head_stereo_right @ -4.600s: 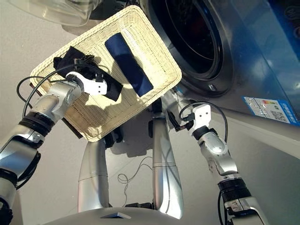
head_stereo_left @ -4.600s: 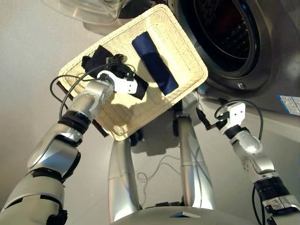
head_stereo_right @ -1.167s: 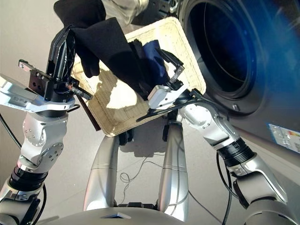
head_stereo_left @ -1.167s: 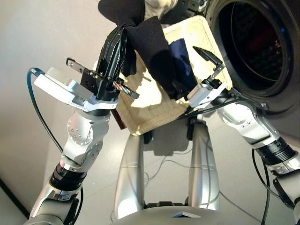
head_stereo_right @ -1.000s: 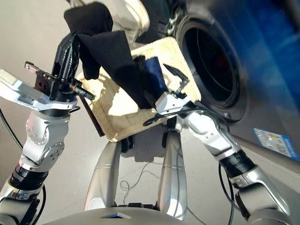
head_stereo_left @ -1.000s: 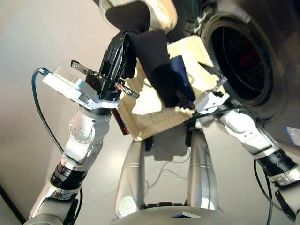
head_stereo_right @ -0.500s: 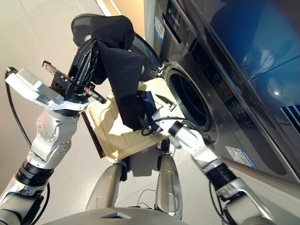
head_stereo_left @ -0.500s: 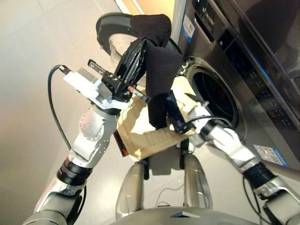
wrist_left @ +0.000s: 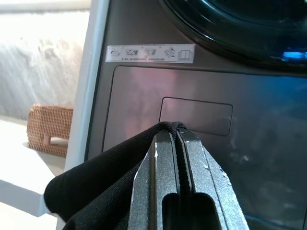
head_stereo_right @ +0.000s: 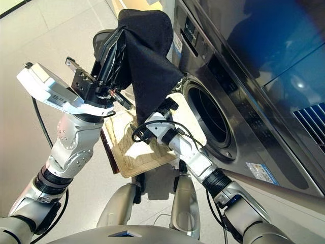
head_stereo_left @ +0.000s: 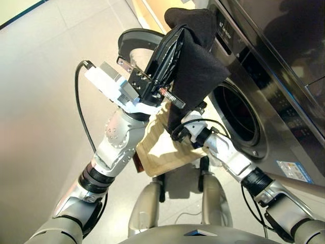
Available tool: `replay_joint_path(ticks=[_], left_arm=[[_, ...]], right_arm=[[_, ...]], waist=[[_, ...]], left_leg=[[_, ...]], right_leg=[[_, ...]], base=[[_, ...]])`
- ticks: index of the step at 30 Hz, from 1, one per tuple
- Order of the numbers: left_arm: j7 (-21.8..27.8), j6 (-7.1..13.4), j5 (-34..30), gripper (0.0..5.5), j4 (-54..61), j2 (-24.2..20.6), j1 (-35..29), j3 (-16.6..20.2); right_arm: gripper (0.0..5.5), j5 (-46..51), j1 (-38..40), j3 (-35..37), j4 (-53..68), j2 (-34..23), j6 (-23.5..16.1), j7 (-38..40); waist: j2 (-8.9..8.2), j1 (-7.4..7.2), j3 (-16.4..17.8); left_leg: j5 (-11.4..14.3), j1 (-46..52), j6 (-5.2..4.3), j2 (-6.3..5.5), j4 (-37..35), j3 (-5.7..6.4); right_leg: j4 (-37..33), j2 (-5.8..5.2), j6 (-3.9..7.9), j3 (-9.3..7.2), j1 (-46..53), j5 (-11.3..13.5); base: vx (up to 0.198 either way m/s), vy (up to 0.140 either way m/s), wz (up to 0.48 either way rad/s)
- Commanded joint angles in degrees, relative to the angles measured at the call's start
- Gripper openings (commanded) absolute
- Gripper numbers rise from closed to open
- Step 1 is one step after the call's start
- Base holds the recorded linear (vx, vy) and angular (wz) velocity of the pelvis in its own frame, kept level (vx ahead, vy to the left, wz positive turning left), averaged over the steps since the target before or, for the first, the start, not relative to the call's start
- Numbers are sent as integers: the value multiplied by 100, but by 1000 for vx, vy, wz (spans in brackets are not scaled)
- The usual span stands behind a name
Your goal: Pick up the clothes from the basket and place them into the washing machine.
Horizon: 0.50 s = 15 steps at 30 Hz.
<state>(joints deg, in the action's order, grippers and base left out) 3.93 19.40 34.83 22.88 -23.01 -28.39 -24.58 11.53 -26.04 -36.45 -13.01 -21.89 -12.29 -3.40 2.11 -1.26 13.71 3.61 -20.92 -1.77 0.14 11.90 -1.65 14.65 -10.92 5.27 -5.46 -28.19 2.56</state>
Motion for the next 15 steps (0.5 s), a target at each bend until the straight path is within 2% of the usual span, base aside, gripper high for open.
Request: replay_joint_path(ticks=[1,6,14,15], left_arm=[[-135,250,195,0,795,-23,-353,-94],[-548,328,131,0,930,-21,-404,-72],[-761,330,68,0,978,63,-483,-135],[-768,329,65,0,981,80,-482,-142]], right_arm=[[550,30,-297,220,146,583,-160,590],[550,-558,-352,593,19,967,-185,1649],[550,-985,-437,552,-170,1170,53,1993],[382,-972,-460,538,-230,1186,48,1997]], waist=[[-246,56,-395],[-215,54,-411],[-204,63,-402],[-209,70,-405]], left_leg=[[-512,-182,185,-245,-335,-24],[-440,-152,216,-275,-240,-52],[-403,-207,247,-307,-135,-64],[-400,-215,251,-309,-130,-66]], right_leg=[[-840,69,170,65,705,267],[-849,32,188,90,771,288],[-841,6,201,108,759,306],[-845,4,200,107,755,310]], base=[[0,0,0],[0,0,0],[0,0,0],[0,0,0]])
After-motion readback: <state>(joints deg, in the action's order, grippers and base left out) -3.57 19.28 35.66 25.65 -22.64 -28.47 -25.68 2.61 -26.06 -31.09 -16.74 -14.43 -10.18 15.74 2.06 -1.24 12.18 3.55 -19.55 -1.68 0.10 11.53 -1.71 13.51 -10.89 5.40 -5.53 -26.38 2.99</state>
